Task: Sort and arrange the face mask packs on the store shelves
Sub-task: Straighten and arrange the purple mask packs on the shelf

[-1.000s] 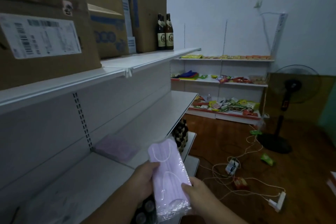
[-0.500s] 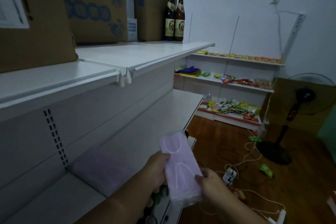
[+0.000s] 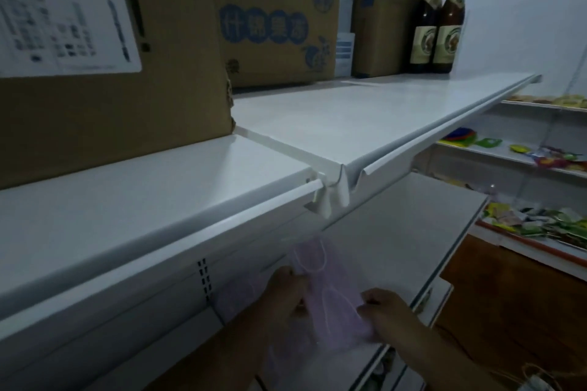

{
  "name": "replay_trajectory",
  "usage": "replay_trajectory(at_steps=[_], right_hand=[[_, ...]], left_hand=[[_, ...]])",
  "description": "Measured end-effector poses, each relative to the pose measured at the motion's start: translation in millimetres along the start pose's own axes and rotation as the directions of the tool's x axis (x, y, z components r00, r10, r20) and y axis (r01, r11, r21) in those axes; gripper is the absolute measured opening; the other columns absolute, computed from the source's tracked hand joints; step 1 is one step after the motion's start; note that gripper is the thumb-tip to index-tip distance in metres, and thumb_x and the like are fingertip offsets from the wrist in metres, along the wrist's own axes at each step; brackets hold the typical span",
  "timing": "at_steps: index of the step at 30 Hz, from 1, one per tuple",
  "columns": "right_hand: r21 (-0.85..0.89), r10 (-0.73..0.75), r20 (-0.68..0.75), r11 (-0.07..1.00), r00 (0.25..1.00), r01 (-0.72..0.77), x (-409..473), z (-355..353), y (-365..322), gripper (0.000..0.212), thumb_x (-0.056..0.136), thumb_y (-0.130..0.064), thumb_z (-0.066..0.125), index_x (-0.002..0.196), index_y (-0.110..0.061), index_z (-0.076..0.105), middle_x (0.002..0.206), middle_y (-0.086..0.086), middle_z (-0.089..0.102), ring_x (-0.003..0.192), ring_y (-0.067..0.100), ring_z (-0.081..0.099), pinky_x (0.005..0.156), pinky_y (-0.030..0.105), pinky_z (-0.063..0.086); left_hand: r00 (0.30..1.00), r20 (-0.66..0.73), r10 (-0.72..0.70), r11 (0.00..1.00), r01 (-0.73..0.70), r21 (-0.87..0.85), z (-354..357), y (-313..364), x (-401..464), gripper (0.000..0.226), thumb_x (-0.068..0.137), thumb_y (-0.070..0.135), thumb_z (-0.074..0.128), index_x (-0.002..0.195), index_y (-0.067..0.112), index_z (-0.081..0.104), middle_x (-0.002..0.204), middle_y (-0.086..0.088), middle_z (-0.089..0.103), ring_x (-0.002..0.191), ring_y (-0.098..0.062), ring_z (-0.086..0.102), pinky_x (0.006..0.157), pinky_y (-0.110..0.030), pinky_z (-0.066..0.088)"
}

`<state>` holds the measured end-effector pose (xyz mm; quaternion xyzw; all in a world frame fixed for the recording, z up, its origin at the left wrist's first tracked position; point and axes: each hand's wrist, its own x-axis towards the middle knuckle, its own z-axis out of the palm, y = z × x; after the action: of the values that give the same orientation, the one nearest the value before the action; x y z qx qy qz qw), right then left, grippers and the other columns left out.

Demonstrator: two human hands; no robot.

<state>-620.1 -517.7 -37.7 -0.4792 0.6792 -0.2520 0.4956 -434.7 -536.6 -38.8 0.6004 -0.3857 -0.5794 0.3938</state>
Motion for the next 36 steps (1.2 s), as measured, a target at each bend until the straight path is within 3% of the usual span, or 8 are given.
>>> replay_trajectory(at_steps=[2, 6, 8, 10, 15, 20, 30, 36], right_hand=[[-0.028, -0.008, 0.062, 1.000, 0.998, 0.010, 15.3, 5.9, -10.5, 0.021, 0.086, -0.001, 0.053, 0.072, -0.013, 0.065, 0.080, 0.010, 0.065, 0.072, 0.027, 0.065, 0.063, 0.031, 0.054], [-0.166, -0.100, 0.140, 0.978, 0.985, 0.123, 43.1, 14.1, -16.1, 0.016, 0.081, 0.000, 0.056, 0.068, -0.008, 0.062, 0.074, 0.011, 0.062, 0.066, 0.022, 0.059, 0.060, 0.029, 0.046], [-0.280, -0.147, 0.198, 0.939, 0.969, 0.199, 56.1, 17.3, -18.1, 0.014, 0.082, -0.004, 0.055, 0.082, -0.011, 0.067, 0.087, 0.009, 0.065, 0.076, 0.020, 0.062, 0.067, 0.027, 0.047], [-0.392, -0.175, 0.217, 0.885, 0.960, 0.250, 68.0, 18.0, -23.4, 0.029, 0.084, -0.008, 0.055, 0.111, -0.011, 0.066, 0.111, 0.007, 0.065, 0.099, 0.021, 0.063, 0.084, 0.028, 0.051], [-0.423, -0.242, 0.324, 0.828, 0.915, 0.368, 94.3, 20.7, -21.5, 0.020, 0.081, -0.013, 0.060, 0.100, -0.018, 0.062, 0.102, 0.004, 0.069, 0.089, 0.018, 0.066, 0.076, 0.027, 0.053], [-0.523, -0.297, 0.423, 0.691, 0.856, 0.498, 118.5, 21.9, -12.0, 0.010, 0.083, -0.021, 0.056, 0.093, -0.020, 0.056, 0.082, -0.009, 0.054, 0.077, 0.011, 0.052, 0.052, 0.012, 0.033], [-0.624, -0.359, 0.483, 0.498, 0.799, 0.602, 125.0, 18.6, -8.7, 0.039, 0.090, -0.033, 0.048, 0.127, -0.022, 0.051, 0.129, 0.001, 0.054, 0.118, 0.017, 0.053, 0.093, 0.023, 0.042], [-0.589, -0.486, 0.581, 0.303, 0.653, 0.750, 119.2, 19.1, -38.1, 0.065, 0.095, -0.044, 0.042, 0.151, -0.023, 0.017, 0.156, 0.005, 0.022, 0.140, 0.023, 0.027, 0.112, 0.031, 0.027]], left_hand=[[0.994, -0.106, -0.010, 0.999, 0.014, 0.038, -13.2, 4.5, 8.0, 0.020, 0.091, 0.003, 0.054, 0.105, -0.008, 0.063, 0.098, -0.025, 0.069, 0.071, -0.028, 0.068, 0.050, -0.030, 0.055], [0.954, -0.297, -0.023, 0.992, 0.058, 0.108, -25.5, 5.2, 18.2, 0.017, 0.085, -0.005, 0.057, 0.070, -0.001, 0.065, 0.061, -0.015, 0.065, 0.044, -0.021, 0.062, 0.042, -0.029, 0.052], [0.906, -0.422, 0.029, 0.969, 0.078, 0.234, -27.2, 1.5, 25.7, 0.006, 0.081, -0.002, 0.062, 0.077, 0.003, 0.063, 0.072, -0.015, 0.064, 0.056, -0.024, 0.065, 0.049, -0.032, 0.055], [0.855, -0.510, 0.096, 0.920, 0.120, 0.374, -26.8, -2.7, 29.0, 0.028, 0.078, 0.007, 0.069, 0.102, 0.009, 0.054, 0.091, -0.009, 0.060, 0.082, -0.027, 0.065, 0.057, -0.027, 0.051], [0.827, -0.508, 0.239, 0.662, 0.243, 0.709, -24.5, -13.0, 36.7, 0.025, 0.085, 0.025, 0.062, 0.109, 0.019, 0.059, 0.114, -0.003, 0.065, 0.107, -0.021, 0.060, 0.084, -0.027, 0.047], [0.822, -0.507, 0.257, 0.555, 0.304, 0.774, -12.5, -22.7, 39.9, 0.022, 0.089, 0.026, 0.053, 0.107, 0.020, 0.065, 0.116, -0.002, 0.067, 0.109, -0.020, 0.060, 0.085, -0.026, 0.044], [0.881, -0.450, 0.145, 0.297, 0.396, 0.869, -1.9, -22.8, 53.2, 0.034, 0.095, 0.026, 0.046, 0.125, 0.015, 0.059, 0.132, -0.008, 0.056, 0.122, -0.026, 0.054, 0.100, -0.036, 0.046], [0.826, -0.419, 0.377, 0.300, 0.320, 0.899, -21.5, -5.3, 37.0, 0.046, 0.095, 0.044, 0.042, 0.133, 0.020, 0.048, 0.137, -0.008, 0.046, 0.127, -0.025, 0.042, 0.101, -0.034, 0.039]])
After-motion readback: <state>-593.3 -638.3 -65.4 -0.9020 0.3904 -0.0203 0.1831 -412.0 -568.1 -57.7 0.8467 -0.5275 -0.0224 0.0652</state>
